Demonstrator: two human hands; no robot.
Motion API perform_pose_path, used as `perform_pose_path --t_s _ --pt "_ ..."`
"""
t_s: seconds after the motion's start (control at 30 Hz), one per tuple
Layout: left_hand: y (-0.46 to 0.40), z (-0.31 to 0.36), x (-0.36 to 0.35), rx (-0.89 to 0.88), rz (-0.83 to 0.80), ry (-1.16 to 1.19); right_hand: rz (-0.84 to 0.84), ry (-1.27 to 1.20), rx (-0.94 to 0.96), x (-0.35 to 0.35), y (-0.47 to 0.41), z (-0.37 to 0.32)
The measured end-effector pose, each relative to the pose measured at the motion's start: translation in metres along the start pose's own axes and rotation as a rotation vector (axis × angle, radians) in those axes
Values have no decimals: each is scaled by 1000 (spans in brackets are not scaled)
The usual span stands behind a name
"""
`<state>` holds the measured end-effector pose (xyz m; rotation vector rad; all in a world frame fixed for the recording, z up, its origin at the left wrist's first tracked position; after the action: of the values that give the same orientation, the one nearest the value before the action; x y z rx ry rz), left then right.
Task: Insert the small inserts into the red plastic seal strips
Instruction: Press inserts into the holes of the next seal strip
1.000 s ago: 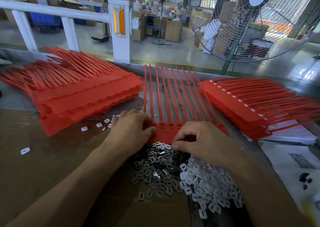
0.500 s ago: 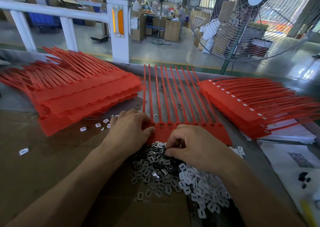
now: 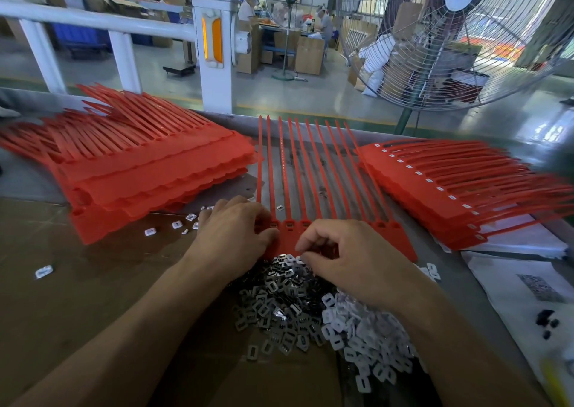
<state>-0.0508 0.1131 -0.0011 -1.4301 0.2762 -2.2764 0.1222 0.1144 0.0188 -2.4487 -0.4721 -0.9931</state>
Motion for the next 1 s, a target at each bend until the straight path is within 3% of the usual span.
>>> perform_pose_path --t_s 0.2,0.4,0.53,1.0 --pt "0 0 0 2 -7 2 140 -20 -18 14 -6 10" --pt "0 0 1 3 -13 3 452 -59 -270 63 -9 62" --pt "0 1 1 4 -14 11 571 -11 -391 92 -3 94" --pt "-1 -4 3 27 -10 -12 577 127 -565 100 3 131"
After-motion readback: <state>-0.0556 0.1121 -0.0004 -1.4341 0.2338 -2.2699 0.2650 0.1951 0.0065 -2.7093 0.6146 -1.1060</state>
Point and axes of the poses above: each hand's wrist, its own y-axis away from the middle knuckle, its own x-axis out of the back of the hand, z = x × y, the point moved 9 cm from there along -y, towards the middle knuckle, and after that the axes turned 12 degrees about z, right-handed, at the moved point
